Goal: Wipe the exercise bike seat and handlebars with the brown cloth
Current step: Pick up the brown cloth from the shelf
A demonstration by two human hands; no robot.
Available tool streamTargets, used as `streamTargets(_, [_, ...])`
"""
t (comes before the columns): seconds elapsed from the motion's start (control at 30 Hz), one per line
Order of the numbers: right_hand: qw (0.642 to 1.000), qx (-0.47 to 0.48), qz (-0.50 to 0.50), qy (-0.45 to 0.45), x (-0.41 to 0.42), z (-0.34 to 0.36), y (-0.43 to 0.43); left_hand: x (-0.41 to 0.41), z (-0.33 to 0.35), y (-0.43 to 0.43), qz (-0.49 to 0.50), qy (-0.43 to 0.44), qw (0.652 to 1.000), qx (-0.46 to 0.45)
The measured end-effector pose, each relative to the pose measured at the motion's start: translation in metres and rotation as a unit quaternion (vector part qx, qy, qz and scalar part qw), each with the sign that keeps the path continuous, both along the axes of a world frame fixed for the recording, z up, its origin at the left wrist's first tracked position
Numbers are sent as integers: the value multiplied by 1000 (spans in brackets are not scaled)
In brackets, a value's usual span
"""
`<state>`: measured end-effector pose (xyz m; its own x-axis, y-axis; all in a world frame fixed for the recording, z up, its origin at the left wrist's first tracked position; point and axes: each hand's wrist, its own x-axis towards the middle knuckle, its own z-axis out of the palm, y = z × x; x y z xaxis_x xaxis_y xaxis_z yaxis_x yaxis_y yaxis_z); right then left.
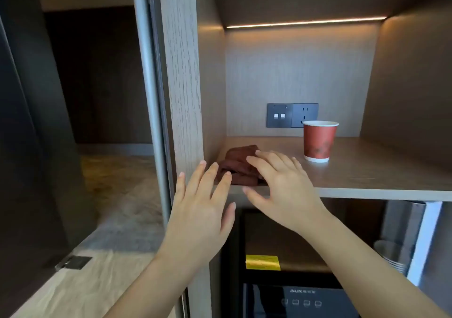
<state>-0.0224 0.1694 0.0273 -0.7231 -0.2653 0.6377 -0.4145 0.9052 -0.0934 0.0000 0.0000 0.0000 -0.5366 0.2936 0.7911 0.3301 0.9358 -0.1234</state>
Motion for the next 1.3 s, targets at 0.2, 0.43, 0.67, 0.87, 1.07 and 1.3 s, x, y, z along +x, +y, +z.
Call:
streamTargets(0.2, [997,20,62,-49,-33,10,-3,-15,0,3,3,7,1000,-5])
streamTargets(0.43, [994,30,109,-7,-40,-1,5,-24,-6,1,7,-17,1000,17])
streamTargets(0.67, [986,38,144,72,-31,-5,11,-21,-7,1,-31,-18,999,37])
streamTargets(0.87, [974,38,146,166,-15,-6,8,-14,-3,1,-96,-20,991,91])
streamTargets(1.07, [967,33,234,98,-16,-1,21,-10,0,-4,-104,-25,992,69])
streamTargets(1.3, [952,84,290,-44,-46,19,28,-9,-1,-9,-96,-19,990,100])
